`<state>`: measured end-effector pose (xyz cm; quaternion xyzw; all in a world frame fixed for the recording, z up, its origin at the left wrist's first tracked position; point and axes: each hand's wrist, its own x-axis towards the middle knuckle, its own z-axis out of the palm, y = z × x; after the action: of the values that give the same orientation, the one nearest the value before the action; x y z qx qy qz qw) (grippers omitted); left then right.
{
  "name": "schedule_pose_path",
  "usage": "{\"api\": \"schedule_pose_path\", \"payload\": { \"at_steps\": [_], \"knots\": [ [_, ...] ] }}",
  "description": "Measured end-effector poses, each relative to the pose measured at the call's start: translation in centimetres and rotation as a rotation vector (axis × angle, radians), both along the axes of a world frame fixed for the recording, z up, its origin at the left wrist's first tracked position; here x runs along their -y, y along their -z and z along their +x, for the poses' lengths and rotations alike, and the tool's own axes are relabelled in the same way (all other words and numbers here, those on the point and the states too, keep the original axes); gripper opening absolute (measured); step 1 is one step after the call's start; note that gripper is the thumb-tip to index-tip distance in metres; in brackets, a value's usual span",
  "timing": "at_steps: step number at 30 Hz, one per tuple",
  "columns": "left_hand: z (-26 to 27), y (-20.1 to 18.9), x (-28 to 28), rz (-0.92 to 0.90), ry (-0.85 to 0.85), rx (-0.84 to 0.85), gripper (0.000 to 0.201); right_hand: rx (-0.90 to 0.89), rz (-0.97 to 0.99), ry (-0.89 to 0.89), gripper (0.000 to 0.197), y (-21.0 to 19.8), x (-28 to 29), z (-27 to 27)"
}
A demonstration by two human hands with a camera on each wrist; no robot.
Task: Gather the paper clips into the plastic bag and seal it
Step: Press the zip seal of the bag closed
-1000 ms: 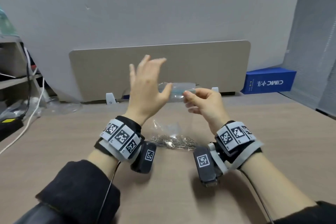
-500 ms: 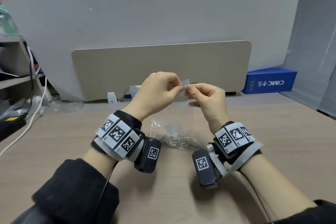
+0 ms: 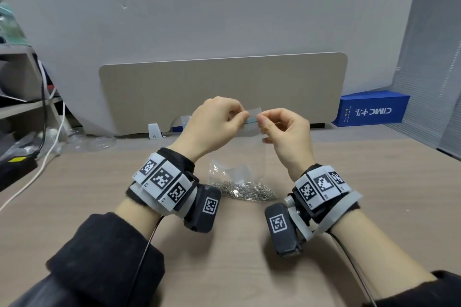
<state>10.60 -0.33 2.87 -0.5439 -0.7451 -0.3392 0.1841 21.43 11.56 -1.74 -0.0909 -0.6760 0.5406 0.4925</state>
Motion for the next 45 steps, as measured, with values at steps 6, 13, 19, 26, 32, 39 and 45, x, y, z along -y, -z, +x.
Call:
{"api": "schedule_pose_path", "payload": {
  "at_steps": [6,13,19,26,32,39,45],
  "knots": [
    [0.1,-1.6,1.3,0.012,0.024,-0.104,0.014,-0.013,-0.025,-0.020,0.010,-0.2,0.1,0.2],
    [1.0,-2.6,1.6,0.114,0.013,-0.226,0.014,-0.069,0.038,-0.048,0.013,-1.2,0.5,0.3],
    [0.5,-2.4,1.5,0.127,-0.029,-0.200,0.012,-0.061,0.070,-0.067,0.007,-3.9,0.3,-0.5],
    [-0.6,-2.3,1.6,0.184,-0.070,-0.188,0.010,0.136,0.200,-0.166,0.004,-6.3,-0.7,-1.5],
    [-0.9,-2.1,1.7,0.113,-0.065,-0.125,0.009,0.208,0.284,-0.144,0.009,-5.4,-1.7,-2.1],
    [-1.2,-2.2,1.8,0.055,-0.083,0.016,0.010,0.165,0.341,-0.119,0.010,-4.8,-1.3,-2.1],
    [-0.9,-2.1,1.9,0.080,-0.094,-0.002,0.009,0.160,0.308,-0.158,0.012,-4.8,-1.0,-2.1]
  ]
}}
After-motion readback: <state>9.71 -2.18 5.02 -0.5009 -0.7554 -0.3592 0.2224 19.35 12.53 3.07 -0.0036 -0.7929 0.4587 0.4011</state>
